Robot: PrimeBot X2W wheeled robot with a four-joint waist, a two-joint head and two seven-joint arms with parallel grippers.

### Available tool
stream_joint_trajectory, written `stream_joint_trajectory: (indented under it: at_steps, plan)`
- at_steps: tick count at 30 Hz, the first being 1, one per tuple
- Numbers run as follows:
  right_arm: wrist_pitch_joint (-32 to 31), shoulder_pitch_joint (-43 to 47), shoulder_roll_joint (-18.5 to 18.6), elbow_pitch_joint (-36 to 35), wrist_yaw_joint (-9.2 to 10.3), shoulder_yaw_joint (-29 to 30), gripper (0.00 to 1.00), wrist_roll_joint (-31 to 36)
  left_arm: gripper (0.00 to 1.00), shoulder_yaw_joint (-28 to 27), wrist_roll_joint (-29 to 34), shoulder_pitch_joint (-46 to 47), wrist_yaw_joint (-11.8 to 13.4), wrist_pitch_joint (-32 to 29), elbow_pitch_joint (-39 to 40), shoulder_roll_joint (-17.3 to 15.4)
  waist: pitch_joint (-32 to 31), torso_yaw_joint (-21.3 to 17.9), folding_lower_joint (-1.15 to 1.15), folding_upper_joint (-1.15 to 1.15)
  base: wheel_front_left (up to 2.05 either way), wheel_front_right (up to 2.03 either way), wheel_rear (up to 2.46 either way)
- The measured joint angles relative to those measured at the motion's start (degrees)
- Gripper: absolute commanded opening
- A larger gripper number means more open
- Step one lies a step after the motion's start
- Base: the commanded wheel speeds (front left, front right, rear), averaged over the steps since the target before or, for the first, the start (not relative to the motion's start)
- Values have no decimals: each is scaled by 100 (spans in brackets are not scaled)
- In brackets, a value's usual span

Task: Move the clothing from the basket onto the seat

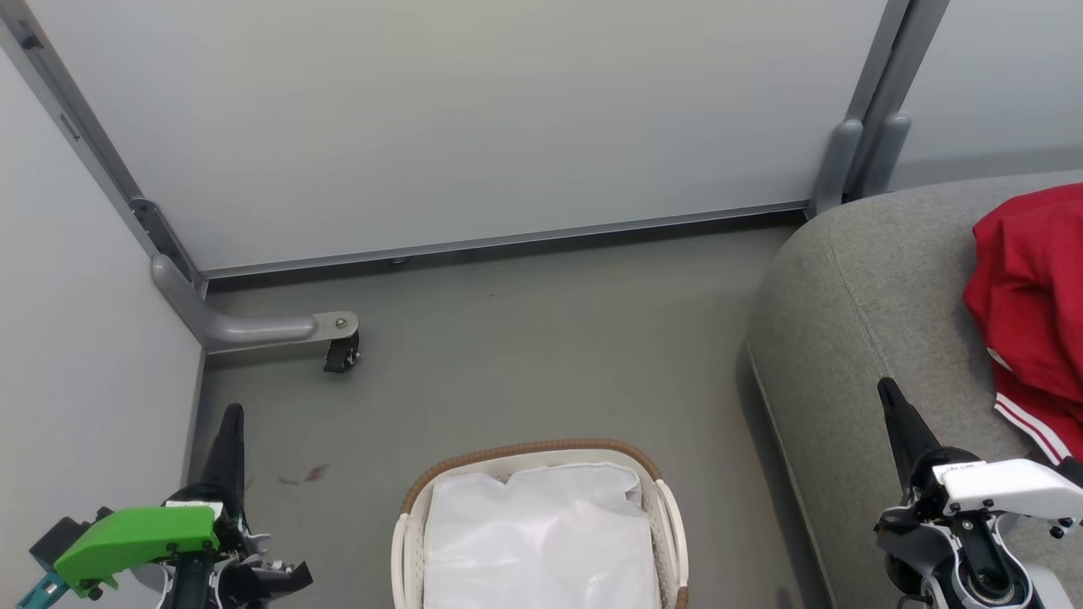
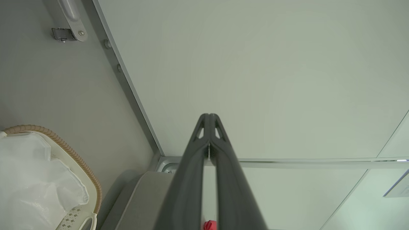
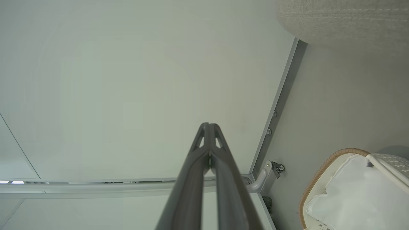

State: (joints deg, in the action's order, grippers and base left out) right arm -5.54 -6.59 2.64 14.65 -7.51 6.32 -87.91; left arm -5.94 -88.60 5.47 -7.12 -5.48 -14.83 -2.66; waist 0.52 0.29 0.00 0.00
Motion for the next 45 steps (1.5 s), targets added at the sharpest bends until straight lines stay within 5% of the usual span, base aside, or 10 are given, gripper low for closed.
stream_joint_trajectory:
  at_steps: [45]
  plan:
    - [-101, 8, 4, -58, 1, 16, 0, -442, 0, -60, -371, 47, -20, -108, 82, -2, -34, -29, 0, 0, 0, 0, 0]
